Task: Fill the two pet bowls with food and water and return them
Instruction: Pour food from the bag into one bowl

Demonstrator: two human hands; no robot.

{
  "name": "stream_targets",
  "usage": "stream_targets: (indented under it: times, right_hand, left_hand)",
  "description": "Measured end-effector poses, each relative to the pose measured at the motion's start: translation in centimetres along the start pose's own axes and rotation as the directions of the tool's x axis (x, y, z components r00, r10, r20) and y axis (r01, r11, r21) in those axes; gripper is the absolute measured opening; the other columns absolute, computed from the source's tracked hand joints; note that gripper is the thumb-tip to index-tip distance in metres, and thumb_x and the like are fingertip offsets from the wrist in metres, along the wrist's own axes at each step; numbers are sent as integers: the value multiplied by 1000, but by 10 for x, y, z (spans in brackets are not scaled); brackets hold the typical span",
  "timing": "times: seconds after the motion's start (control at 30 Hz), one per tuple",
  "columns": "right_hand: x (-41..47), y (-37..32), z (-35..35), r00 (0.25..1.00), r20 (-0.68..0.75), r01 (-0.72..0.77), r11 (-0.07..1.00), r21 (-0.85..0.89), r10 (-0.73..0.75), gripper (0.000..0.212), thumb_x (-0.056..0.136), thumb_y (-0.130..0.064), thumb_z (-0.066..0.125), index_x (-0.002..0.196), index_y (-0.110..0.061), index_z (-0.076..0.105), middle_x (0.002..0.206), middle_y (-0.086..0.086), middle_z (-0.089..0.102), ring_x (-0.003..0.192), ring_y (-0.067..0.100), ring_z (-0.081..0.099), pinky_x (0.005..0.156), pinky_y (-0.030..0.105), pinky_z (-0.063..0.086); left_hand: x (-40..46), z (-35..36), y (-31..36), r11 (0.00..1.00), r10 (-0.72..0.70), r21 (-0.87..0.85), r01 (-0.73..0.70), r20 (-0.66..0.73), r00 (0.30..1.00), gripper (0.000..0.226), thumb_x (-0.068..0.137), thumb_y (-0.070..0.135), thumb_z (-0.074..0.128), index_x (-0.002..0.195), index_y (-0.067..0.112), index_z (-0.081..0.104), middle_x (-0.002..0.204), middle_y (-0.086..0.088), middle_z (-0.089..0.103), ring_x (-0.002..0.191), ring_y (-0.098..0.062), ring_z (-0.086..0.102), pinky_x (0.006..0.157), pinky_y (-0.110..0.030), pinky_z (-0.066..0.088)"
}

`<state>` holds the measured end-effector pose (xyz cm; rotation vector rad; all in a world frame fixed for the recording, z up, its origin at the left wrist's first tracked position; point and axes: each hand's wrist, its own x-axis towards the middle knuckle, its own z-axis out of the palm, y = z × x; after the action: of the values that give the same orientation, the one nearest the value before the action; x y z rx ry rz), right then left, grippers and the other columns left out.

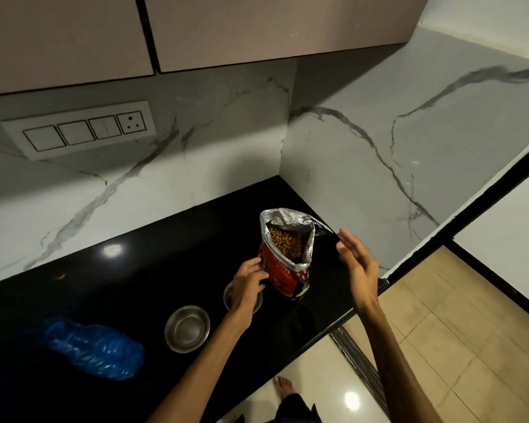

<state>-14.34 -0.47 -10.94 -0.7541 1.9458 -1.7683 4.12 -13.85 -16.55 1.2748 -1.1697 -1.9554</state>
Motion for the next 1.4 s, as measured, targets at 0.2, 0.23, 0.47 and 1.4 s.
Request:
stream_targets:
  times: [0.2,0.23,0.47,1.4]
  right_hand:
    - [66,24,-8,982,188,-18,999,-41,25,49,103,-10,59,149,-27,56,152,-11,56,140,5,50,123,44,36]
    - [77,28,-8,972,233,-23,998,-50,34,51,102,-9,59,150,-27,55,153,-10,55,137,2,52,122,45,36]
    - [128,60,3,876,475,-97,995,-8,89,62,90,-42,62,151,-33,53,153,-16,55,143,9,50,122,45,38]
    - [140,115,37,638,683,-495,869,10,355,67,76,-78,72,131,-40,66,137,-4,69,129,17,64,106,40,52]
  left_hand:
    - [33,19,-7,1000,-5,17,6,-59,998,51,88,-11,57,117,29,63,117,8,67,111,-8,62,80,-22,51]
    - [37,22,-8,1000,-2,19,3,-72,997,54,87,-14,55,123,24,62,122,4,67,115,-12,62,85,-25,53]
    - [57,47,-9,998,13,-66,-23,-155,988,56,89,-10,47,134,20,65,132,-3,69,124,-21,63,105,-39,53]
    - [69,100,-32,978,-9,-196,-65,-357,934,48,111,44,30,138,19,60,131,0,68,121,-16,64,99,-36,53]
